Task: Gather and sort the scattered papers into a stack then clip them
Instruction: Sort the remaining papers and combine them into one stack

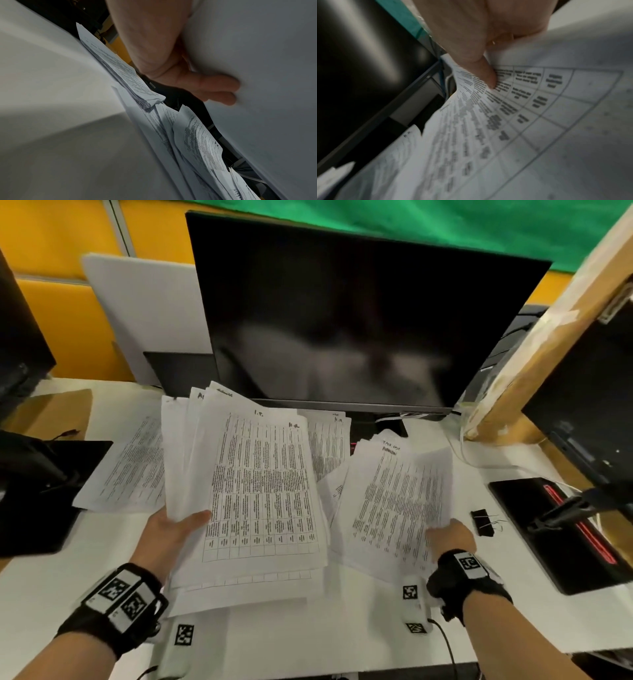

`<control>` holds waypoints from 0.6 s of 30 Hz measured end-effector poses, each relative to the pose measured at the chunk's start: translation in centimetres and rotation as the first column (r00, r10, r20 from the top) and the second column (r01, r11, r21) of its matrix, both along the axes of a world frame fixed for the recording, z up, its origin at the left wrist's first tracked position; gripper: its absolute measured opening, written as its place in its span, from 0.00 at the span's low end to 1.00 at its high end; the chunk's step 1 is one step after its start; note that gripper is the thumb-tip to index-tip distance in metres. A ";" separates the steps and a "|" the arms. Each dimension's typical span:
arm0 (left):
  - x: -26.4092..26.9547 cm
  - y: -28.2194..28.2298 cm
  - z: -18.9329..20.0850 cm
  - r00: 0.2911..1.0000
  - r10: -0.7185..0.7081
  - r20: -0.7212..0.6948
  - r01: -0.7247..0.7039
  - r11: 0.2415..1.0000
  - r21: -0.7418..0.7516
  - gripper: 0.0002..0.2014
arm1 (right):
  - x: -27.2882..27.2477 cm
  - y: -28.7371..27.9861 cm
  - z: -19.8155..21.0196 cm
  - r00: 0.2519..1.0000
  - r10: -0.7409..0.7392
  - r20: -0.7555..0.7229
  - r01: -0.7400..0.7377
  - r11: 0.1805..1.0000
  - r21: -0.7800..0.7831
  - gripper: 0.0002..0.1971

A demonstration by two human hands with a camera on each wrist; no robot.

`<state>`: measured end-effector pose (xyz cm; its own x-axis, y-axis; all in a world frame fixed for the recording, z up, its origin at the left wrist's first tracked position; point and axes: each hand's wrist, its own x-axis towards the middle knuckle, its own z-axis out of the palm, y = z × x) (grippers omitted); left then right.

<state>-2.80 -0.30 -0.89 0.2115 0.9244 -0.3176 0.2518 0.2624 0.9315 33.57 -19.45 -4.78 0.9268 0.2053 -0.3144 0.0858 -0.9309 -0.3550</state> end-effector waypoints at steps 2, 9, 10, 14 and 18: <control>0.1 -0.1 0.0 1.000 0.000 -0.003 0.000 1.000 -0.002 0.23 | -0.5 0.1 -0.6 1.000 0.027 0.015 -0.025 0.991 -0.130 0.18; 0.0 0.1 0.3 0.998 0.012 -0.055 -0.011 1.000 0.006 0.20 | -0.6 -0.2 -1.3 0.997 0.014 0.075 -0.023 0.991 0.128 0.18; -0.2 0.3 0.2 0.998 0.012 -0.062 -0.012 1.000 0.006 0.19 | -0.7 -0.6 -1.0 0.996 0.011 0.087 -0.028 0.980 0.198 0.15; -0.6 0.4 -0.1 0.997 0.015 -0.080 -0.015 1.000 -0.011 0.18 | -1.3 -1.3 1.9 0.986 -0.001 0.164 -0.066 0.912 0.405 0.05; -0.5 0.4 -0.5 0.996 0.017 -0.092 -0.019 0.999 -0.030 0.20 | -1.5 -1.4 7.8 0.940 0.086 0.331 -0.251 0.831 0.496 0.04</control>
